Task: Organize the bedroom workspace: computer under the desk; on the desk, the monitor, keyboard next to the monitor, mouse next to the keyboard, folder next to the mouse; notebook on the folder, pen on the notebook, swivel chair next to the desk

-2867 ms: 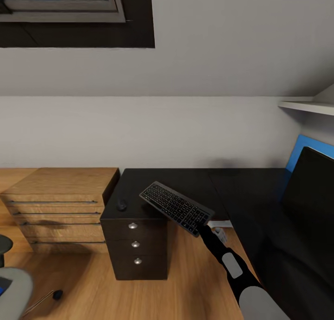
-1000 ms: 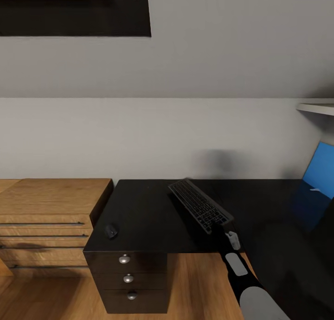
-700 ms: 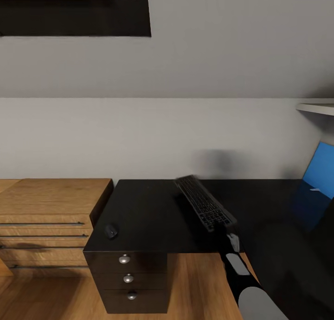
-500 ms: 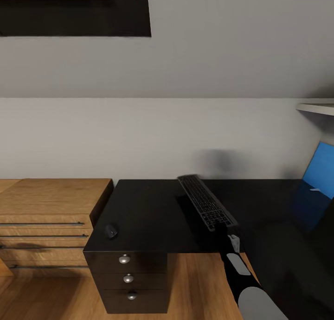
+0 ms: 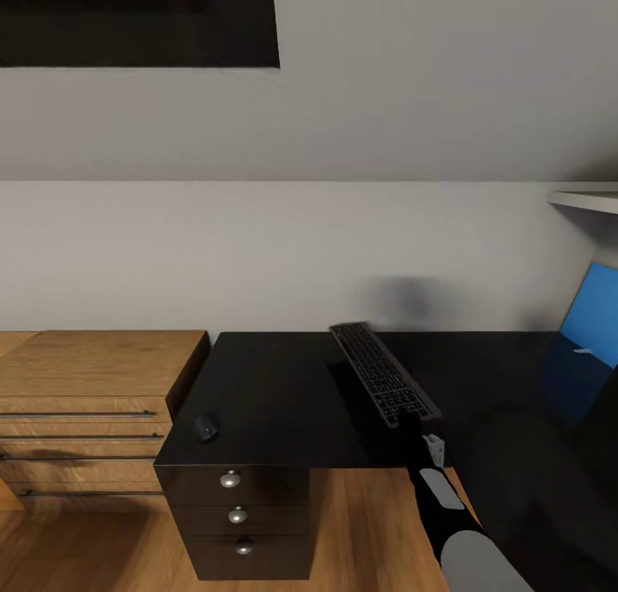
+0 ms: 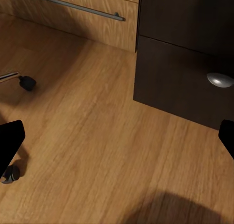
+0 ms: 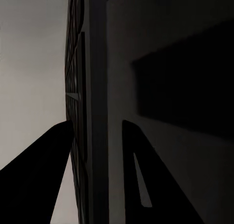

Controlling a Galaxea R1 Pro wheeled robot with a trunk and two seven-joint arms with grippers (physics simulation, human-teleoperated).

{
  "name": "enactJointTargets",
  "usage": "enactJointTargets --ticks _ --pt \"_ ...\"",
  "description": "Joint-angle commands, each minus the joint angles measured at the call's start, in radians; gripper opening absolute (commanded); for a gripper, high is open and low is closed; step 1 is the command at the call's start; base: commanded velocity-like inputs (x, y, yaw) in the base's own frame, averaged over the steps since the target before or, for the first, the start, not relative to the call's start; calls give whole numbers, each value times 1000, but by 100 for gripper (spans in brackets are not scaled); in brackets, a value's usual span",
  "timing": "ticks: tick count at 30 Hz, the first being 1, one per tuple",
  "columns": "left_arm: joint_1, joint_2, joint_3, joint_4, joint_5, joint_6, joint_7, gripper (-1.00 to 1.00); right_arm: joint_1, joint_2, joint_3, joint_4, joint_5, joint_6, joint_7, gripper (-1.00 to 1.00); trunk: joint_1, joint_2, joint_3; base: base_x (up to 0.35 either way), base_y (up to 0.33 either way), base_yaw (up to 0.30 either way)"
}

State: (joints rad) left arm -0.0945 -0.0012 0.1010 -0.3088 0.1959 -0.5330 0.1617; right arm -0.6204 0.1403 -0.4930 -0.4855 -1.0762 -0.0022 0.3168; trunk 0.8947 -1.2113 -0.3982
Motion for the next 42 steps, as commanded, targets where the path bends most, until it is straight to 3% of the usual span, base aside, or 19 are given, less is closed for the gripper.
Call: enactJointTargets --ticks 1,21,23,27,29,42 --pt "-1 0 0 0 2 -3 1 100 -1 0 -2 1 -9 0 4 -100 0 -1 -1 0 0 0" --pt "-1 1 0 0 2 -2 1 100 1 -2 -3 4 -11 -8 4 -100 0 -1 -1 -110 0 0" --pt "-1 0 0 0 2 -2 1 100 1 0 -3 4 -20 -12 5 -100 0 -1 -1 -11 0 0" --pt "-1 0 0 0 2 -2 1 100 1 0 -3 4 -93 -38 7 -100 0 -1 -1 -3 0 -1" --pt "-1 0 0 0 2 -2 1 100 1 0 -3 4 -107 -45 7 -100 0 -1 -2 -1 0 -30" --pt "-1 0 0 0 2 -2 1 100 1 0 -2 4 -120 -51 8 -100 0 -1 -13 -51 50 -84"
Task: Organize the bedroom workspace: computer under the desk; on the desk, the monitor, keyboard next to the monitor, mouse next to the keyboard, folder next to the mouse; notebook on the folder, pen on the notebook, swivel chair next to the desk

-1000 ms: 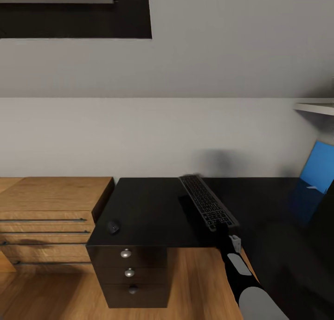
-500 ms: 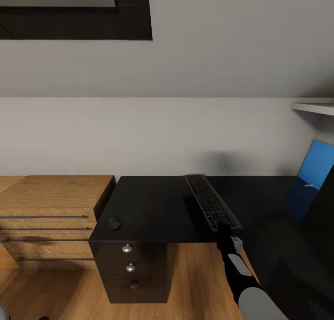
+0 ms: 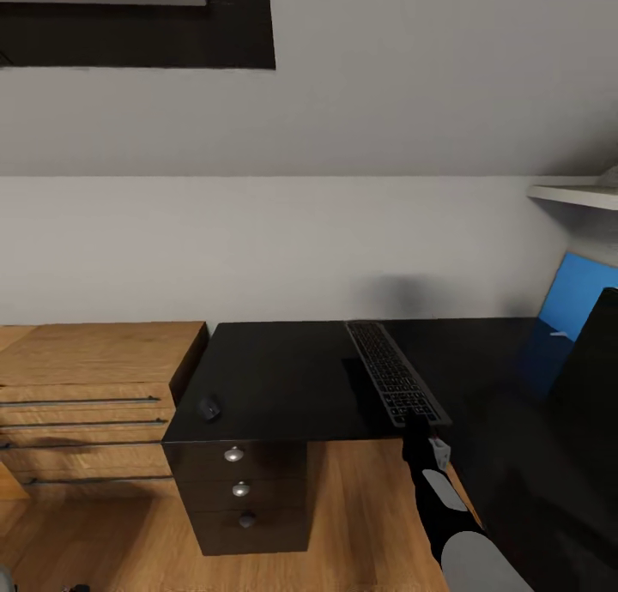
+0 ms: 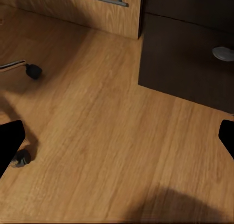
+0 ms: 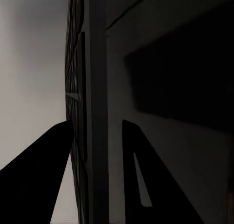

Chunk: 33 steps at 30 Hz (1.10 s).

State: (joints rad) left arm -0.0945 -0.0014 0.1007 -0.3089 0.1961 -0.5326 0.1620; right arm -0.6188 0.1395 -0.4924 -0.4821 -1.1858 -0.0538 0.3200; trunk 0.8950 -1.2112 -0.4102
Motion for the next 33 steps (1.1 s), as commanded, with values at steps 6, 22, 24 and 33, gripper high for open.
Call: enactJointTargets --ticks 6,22,24,33 --pt "-1 0 1 1 2 -2 1 100 -1 3 0 2 -13 0 5 -100 0 -1 -1 -231 225 -4" --pt "-1 0 1 1 2 -3 1 100 -1 1 0 1 -15 6 3 -100 0 -1 -1 -33 32 0" --pt "-1 0 1 1 2 -4 1 100 -1 2 0 2 -15 4 0 -100 0 -1 -1 0 0 0" --pt "-1 0 0 1 2 -4 1 100 -1 -1 1 39 -8 0 5 -100 0 -1 -1 -23 113 0"
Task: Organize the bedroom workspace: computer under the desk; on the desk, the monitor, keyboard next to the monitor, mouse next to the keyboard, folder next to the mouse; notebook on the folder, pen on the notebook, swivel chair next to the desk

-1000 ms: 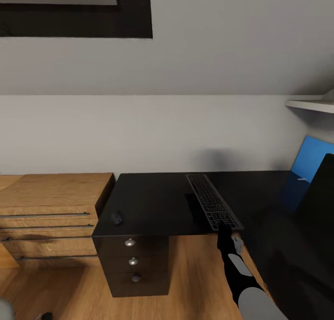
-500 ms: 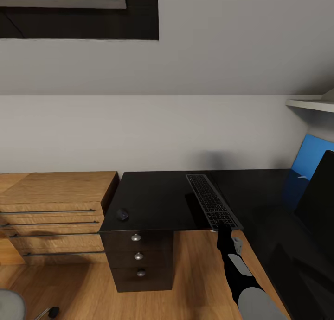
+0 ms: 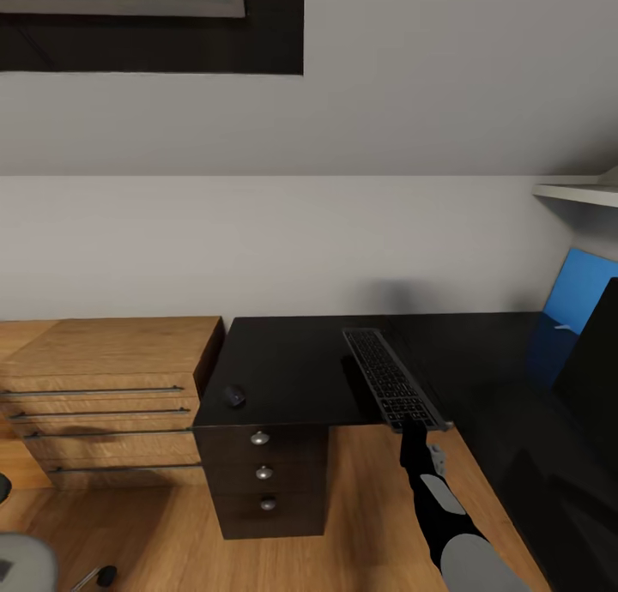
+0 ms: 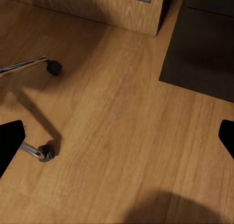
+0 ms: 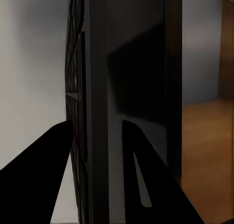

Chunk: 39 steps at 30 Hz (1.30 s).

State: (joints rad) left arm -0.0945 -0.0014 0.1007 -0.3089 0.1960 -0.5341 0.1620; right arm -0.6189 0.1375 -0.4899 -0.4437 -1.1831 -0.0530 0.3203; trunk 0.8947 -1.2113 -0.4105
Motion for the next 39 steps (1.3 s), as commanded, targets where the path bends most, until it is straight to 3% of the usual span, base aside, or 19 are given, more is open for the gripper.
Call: enactJointTargets --ticks 1,30,39 --pt "-1 0 0 1 2 -3 1 100 -1 1 -1 2 -10 -1 5 -100 0 -1 -1 -31 133 0" --pt "-1 0 0 1 2 -3 1 100 -1 -1 -2 4 -10 -13 6 -100 0 -1 -20 -24 51 -69" --pt "-1 0 1 1 2 -3 1 100 -1 2 -1 5 -12 -104 45 -100 0 -1 -26 -5 9 -87"
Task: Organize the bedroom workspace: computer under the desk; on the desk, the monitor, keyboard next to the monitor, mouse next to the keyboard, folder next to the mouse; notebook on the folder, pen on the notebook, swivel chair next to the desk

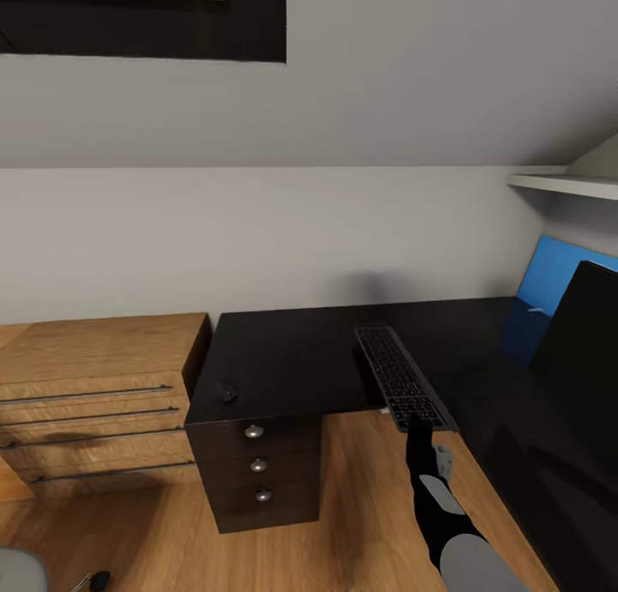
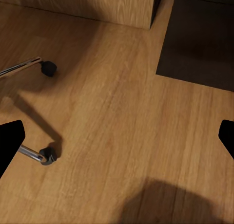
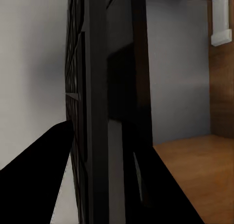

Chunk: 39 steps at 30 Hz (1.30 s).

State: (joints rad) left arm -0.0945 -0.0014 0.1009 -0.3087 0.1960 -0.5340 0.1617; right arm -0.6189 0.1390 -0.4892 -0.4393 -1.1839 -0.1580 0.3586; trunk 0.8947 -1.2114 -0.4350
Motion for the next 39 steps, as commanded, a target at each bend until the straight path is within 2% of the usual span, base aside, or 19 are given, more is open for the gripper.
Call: enactJointTargets --ticks 1,8,28,39 --pt "-1 0 0 0 2 -3 1 100 -1 1 -2 2 -11 -2 24 -100 0 -1 -1 0 1 -20" --pt "-1 0 0 0 2 -3 1 100 -1 -1 -1 29 -8 -9 62 -100 0 -1 -2 0 0 -6" --pt "-1 0 -1 0 2 -4 1 100 -1 -2 0 57 -12 -5 65 -100 0 -1 -2 22 -44 0" --pt "-1 0 -1 0 1 -4 1 100 -1 0 0 65 -14 -5 65 -100 0 -1 -2 44 108 0"
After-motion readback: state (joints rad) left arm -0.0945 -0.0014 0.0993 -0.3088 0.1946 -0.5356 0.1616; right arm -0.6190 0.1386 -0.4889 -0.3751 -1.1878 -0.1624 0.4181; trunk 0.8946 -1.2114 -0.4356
